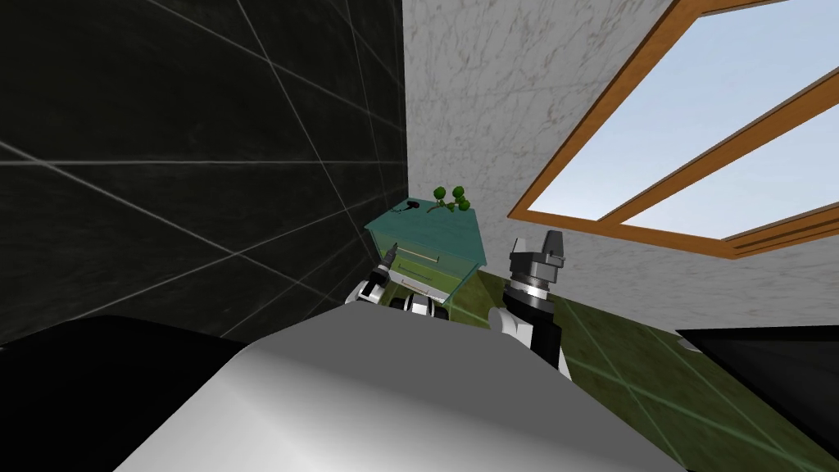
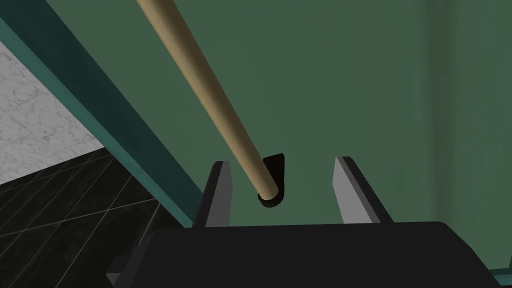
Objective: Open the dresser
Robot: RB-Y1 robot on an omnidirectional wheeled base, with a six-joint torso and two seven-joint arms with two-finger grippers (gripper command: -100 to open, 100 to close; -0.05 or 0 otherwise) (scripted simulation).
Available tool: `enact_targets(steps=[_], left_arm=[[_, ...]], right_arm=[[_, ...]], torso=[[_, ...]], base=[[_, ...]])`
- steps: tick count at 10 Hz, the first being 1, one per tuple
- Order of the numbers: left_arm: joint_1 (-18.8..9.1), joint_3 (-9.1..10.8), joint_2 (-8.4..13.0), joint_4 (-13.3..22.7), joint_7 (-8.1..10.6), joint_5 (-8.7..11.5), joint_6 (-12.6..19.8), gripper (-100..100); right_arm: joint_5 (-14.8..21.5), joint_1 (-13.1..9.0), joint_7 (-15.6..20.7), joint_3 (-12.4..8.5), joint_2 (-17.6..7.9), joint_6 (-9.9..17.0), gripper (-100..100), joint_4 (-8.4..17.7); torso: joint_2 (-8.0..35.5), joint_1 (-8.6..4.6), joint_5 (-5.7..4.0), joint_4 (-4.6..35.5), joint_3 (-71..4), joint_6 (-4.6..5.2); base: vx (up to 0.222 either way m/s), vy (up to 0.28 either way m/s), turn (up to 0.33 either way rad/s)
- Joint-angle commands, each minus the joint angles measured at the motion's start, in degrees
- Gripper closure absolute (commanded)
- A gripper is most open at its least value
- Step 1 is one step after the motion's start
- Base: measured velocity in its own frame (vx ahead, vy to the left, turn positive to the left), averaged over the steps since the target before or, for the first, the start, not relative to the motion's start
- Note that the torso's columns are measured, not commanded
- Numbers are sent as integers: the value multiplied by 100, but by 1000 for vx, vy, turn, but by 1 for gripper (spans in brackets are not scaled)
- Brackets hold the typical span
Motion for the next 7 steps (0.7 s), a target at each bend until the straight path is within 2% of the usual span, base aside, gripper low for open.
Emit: enact_targets(steps=[1,3,4,7], left_arm=[[100,-42,44,-147,33,-5,28,100],[180,-76,79,-265,60,-9,50,100],[146,-83,48,-240,52,-8,24,100],[292,-143,112,-332,90,-18,58,100]], right_arm=[[0,-2,0,0,0,0,0,0],[0,-3,0,0,0,1,0,1],[0,-3,0,0,0,1,0,1],[0,-2,0,0,0,0,0,1]], torso=[[13,20,14,-25,11,-8],[-4,20,10,-17,1,-4],[-23,19,3,-12,-12,-10],[-17,19,6,-16,-7,-14]], base=[[-206,34,25],[-196,50,18],[-93,24,-7],[-162,33,27]])
